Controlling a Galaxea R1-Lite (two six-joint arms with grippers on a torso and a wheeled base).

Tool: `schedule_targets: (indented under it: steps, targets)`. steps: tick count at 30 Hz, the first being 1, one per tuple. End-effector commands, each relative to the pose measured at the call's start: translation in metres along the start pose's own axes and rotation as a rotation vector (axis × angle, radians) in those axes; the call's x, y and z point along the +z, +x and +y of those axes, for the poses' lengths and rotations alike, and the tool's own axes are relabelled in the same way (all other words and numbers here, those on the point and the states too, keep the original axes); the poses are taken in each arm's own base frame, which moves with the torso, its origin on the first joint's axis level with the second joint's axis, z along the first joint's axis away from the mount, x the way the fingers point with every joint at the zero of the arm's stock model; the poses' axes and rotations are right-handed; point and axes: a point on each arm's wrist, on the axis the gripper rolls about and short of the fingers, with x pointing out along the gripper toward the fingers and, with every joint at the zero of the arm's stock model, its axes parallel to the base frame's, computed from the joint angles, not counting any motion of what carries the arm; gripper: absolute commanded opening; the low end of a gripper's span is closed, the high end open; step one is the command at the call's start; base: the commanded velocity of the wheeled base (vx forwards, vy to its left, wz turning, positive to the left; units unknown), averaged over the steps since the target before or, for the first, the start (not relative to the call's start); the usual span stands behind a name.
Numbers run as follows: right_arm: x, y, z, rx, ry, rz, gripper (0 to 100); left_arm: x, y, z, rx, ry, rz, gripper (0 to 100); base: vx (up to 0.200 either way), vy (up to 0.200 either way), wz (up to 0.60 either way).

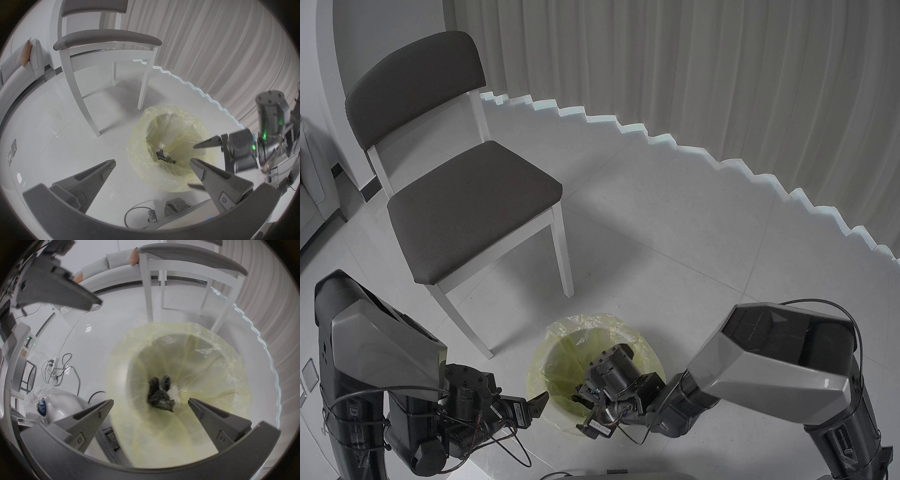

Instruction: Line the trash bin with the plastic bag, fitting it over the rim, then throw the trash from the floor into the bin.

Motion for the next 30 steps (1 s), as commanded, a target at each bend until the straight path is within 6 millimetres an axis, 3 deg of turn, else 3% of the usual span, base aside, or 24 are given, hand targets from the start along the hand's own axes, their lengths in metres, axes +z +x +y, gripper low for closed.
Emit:
schedule_targets:
  steps: [1, 5, 10, 18, 21, 22, 30]
  targets:
    - [0.0, -0.002, 0.022, 0.035, -0.041, 0.007, 100, 0.003, 0.0, -0.001, -0.007, -0.004, -0.021, 100, 0.0, 0.0, 0.0]
    - [-0.002, -0.001, 0.037, 0.059, -0.066, 0.022, 100, 0.003, -0.001, -0.001, -0.008, -0.003, -0.02, 100, 0.0, 0.0, 0.0]
    - [-0.003, -0.005, 0.036, 0.059, -0.058, 0.019, 100, 0.003, -0.001, -0.001, -0.009, -0.003, -0.022, 100, 0.0, 0.0, 0.0]
    - [0.024, -0.073, 0.021, 0.027, -0.039, -0.092, 100, 0.006, -0.003, -0.002, -0.012, -0.007, -0.035, 100, 0.0, 0.0, 0.0]
    - [0.029, -0.09, 0.009, -0.006, -0.015, -0.124, 100, 0.006, -0.004, -0.002, -0.011, -0.006, -0.041, 100, 0.0, 0.0, 0.0]
    - [0.033, -0.105, -0.008, -0.055, 0.02, -0.152, 100, 0.008, -0.005, -0.003, -0.011, -0.008, -0.05, 100, 0.0, 0.0, 0.0]
    - [0.03, -0.157, -0.087, -0.251, 0.168, -0.226, 100, 0.029, -0.013, -0.006, -0.043, -0.027, -0.15, 100, 0.0, 0.0, 0.0]
